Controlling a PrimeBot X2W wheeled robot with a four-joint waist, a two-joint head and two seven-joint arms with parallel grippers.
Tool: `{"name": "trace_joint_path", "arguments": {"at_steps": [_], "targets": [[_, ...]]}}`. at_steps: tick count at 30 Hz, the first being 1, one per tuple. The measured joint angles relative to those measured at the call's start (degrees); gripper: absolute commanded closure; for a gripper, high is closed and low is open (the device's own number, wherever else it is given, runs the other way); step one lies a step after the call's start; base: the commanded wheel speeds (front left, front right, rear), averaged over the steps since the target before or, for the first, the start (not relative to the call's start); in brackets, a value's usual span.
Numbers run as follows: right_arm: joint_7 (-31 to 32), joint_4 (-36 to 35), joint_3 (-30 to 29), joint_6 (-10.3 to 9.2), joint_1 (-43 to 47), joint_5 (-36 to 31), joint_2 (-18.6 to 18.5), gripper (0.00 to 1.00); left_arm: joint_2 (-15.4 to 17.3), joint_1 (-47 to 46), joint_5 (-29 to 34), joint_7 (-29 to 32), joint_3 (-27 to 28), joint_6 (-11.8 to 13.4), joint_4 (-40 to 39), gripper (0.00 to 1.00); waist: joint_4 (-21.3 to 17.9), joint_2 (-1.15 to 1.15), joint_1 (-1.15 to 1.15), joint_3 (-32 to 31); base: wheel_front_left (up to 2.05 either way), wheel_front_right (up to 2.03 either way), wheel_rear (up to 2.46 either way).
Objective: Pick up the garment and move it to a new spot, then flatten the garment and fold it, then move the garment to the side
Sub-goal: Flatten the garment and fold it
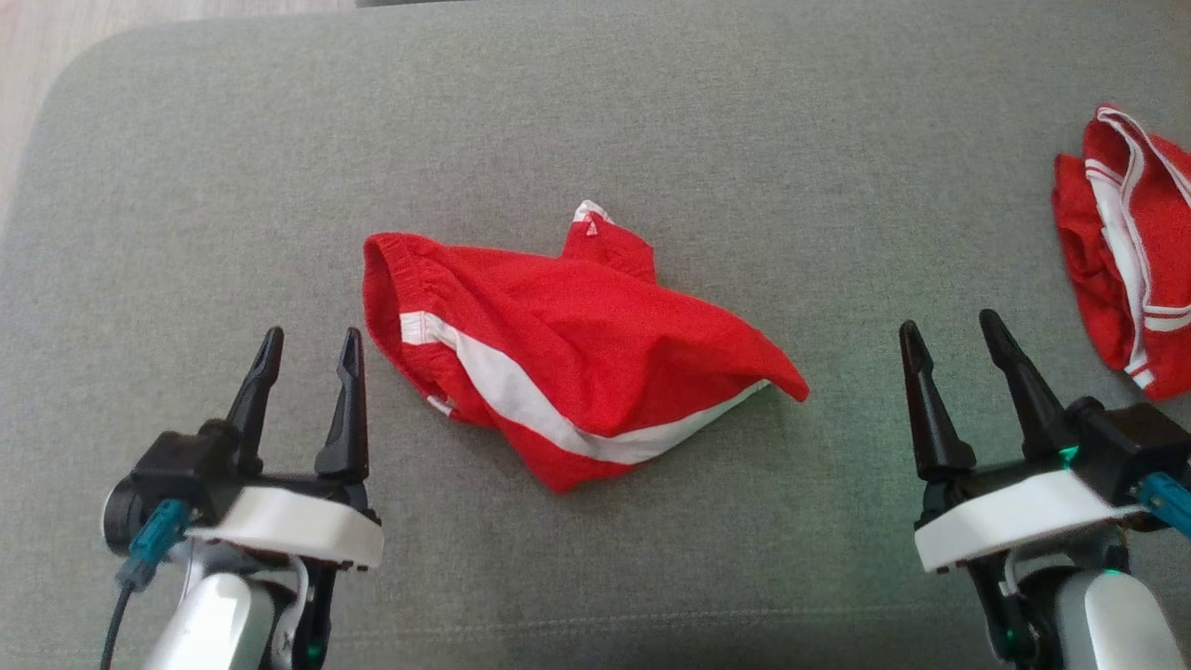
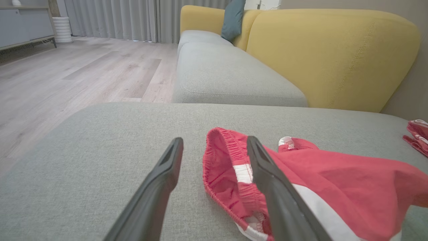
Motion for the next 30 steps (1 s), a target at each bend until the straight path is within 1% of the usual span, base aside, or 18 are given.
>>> {"name": "trace_joint_path", "arguments": {"at_steps": [1, 10, 14, 16, 17, 22, 25, 26, 27, 28, 30], "targets": [[0.3, -0.3, 0.0, 0.00, 0.1, 0.0, 0.0, 0.00, 0.0, 0.1, 0.2, 0.0, 0.0, 0.4, -0.4, 0.00, 0.1, 0.00, 0.00, -0.1, 0.00, 0.00, 0.00], [1.6, -0.9, 0.1, 0.00, 0.3, -0.6, 0.0, 0.00, 0.2, 0.2, 0.3, 0.0, -0.1, 0.5, -1.2, 0.00, 0.4, 0.00, 0.00, -0.1, 0.00, 0.00, 0.00], [3.0, -0.6, 2.3, 0.00, 0.4, -0.7, -0.2, 0.00, 0.3, 0.1, 0.7, -0.4, -0.4, 0.5, -1.5, 0.00, 0.8, 0.00, 0.00, 0.5, 0.00, 0.00, 0.00], [3.8, 0.5, 4.4, 0.00, 0.4, -0.6, -0.5, 0.00, 0.3, 0.0, 0.7, -0.4, -0.8, 0.4, -1.6, 0.00, 1.1, 0.00, 0.00, 1.0, 0.00, 0.00, 0.00], [4.6, 2.3, 6.7, 0.00, 0.4, -0.4, -1.0, 0.00, 0.2, -0.4, 0.7, -0.4, -1.3, 0.3, -1.6, 0.00, 1.6, 0.00, 0.00, 1.7, 0.00, 0.00, 0.00], [4.6, 6.5, 9.0, 0.00, -0.2, -0.5, -1.9, 0.00, 0.0, -2.2, 0.7, -0.4, -1.5, -0.1, -1.5, 0.00, 2.9, 0.00, 0.00, 3.4, 0.00, 0.00, 0.00], [4.4, 8.9, 10.1, 0.00, -2.4, -0.7, -2.2, 0.00, -0.3, -2.9, 0.7, -0.5, -1.4, -0.3, -1.3, 0.00, 3.6, 0.00, 0.00, 4.1, 0.00, 0.00, 0.00], [4.2, 9.6, 10.4, 0.00, -3.4, -1.0, -2.5, 0.24, -0.4, -2.9, 0.7, -0.5, -1.4, -0.4, -1.1, 0.00, 3.7, 0.00, 0.00, 4.3, 0.00, 0.00, 0.00], [4.1, 10.2, 10.5, 0.00, -4.2, -1.1, -2.7, 0.83, -0.5, -2.9, 0.7, -0.5, -1.4, -0.7, -0.9, 0.00, 3.8, 0.00, 0.00, 4.3, 0.00, 0.00, 0.00], [3.9, 10.6, 10.5, 0.00, -4.8, -1.1, -3.0, 1.00, -0.5, -2.9, 0.7, -0.5, -1.4, -0.7, -0.7, 0.00, 3.9, 0.00, 0.00, 4.4, 0.00, 0.00, 0.00], [3.5, 10.6, 10.3, 0.00, -5.3, -0.9, -3.5, 1.00, -0.6, -2.9, 0.7, -0.5, -1.4, -0.7, -0.5, 0.00, 3.9, 0.00, 0.00, 4.3, 0.00, 0.00, 0.00]]}}
